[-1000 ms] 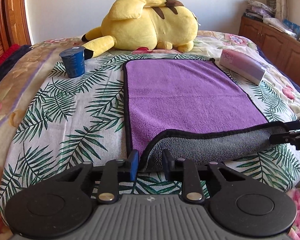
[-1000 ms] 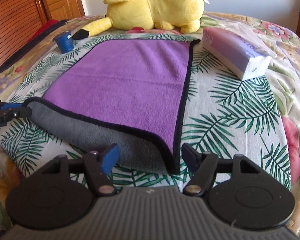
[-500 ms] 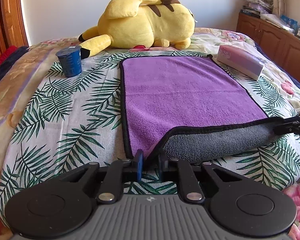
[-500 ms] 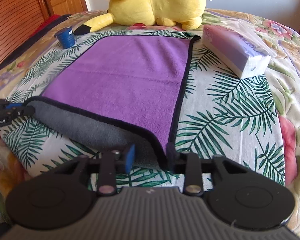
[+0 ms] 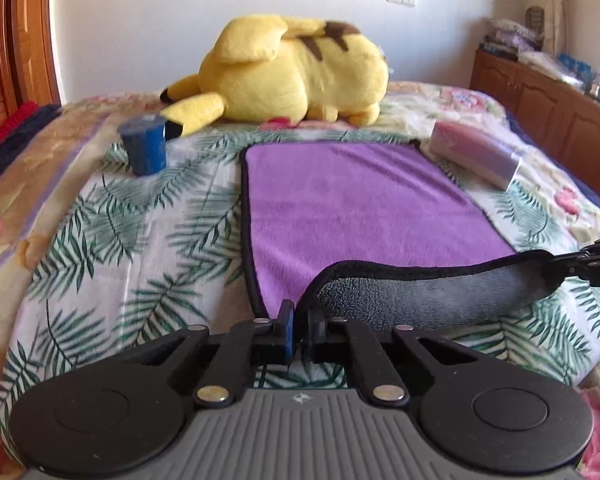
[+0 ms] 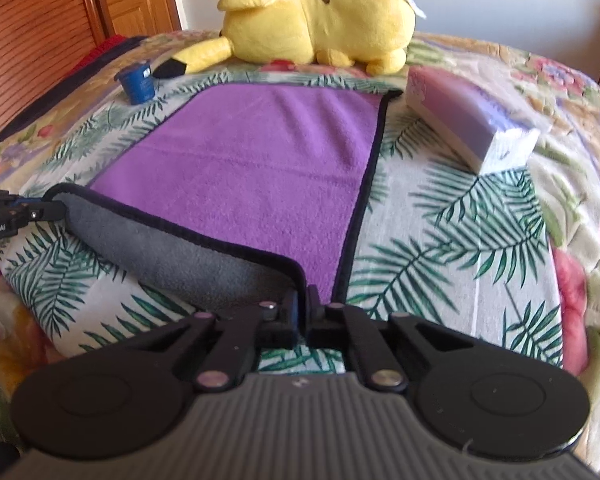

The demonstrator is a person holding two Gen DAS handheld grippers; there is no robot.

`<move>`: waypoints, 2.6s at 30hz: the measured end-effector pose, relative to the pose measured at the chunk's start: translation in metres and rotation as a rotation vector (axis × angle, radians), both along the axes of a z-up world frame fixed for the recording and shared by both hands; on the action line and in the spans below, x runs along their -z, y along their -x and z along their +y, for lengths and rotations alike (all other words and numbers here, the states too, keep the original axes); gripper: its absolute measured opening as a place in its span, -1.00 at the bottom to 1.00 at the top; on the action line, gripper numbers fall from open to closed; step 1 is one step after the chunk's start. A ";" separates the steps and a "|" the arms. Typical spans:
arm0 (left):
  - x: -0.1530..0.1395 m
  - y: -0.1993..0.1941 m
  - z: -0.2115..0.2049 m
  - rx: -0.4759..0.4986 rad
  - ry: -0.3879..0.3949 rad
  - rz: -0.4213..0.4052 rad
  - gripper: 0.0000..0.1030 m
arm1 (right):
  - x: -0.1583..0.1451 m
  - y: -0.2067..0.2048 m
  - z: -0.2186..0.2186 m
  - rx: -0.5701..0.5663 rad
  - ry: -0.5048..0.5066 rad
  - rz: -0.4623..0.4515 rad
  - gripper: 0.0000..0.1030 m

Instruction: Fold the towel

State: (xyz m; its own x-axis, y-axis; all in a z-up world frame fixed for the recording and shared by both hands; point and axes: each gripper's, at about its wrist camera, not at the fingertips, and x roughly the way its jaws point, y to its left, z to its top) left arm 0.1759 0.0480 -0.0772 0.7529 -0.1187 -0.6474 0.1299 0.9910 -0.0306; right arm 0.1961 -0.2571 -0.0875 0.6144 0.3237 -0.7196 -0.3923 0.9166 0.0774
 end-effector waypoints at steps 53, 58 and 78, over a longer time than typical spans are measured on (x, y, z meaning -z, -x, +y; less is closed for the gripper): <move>-0.032 -0.051 -0.009 0.084 -0.022 -0.139 -1.00 | -0.019 -0.033 0.004 0.017 -0.044 -0.297 -0.93; -0.036 -0.056 -0.009 0.088 -0.026 -0.147 -1.00 | -0.026 -0.036 0.006 0.011 -0.048 -0.319 -0.93; -0.073 -0.081 -0.017 0.086 -0.114 -0.323 -1.00 | -0.058 -0.056 0.018 -0.010 0.003 -0.495 -0.93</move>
